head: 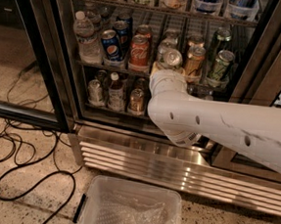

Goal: Pick 7up can from middle shelf of fridge

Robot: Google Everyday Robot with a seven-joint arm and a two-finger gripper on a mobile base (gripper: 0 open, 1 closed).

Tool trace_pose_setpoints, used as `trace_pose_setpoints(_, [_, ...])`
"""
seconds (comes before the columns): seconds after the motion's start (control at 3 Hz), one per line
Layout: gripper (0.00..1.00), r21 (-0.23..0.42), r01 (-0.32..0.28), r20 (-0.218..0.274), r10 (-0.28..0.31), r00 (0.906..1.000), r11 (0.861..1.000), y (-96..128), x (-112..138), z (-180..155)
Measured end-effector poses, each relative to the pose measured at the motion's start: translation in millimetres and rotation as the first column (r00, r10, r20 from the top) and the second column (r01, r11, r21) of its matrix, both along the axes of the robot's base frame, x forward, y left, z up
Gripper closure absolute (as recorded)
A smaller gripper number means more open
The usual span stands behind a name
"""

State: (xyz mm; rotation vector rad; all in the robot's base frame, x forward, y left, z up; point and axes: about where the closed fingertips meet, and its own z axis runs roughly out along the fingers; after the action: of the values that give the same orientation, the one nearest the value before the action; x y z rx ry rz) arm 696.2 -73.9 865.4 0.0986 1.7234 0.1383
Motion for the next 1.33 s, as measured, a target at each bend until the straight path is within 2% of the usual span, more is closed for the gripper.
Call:
trace_pose_setpoints(0.33, [1.00,0.039,-0.028,-0.087,0.031,0.9957,0.999,7,-20,-7])
trace_pose_setpoints(0.67, [1.00,0.116,-0.027,-0.199,0.049,0.9787,0.993,6,-46,-27])
trace_pose_setpoints(1.0, [1.00,0.170,0.012,-0.238,0.029,0.9708,0.985,4,-49,-34])
trace_pose_setpoints(1.33, [1.00,0.192,0.005,-0.253,0.045,0.9663,0.981,6,-54,-38])
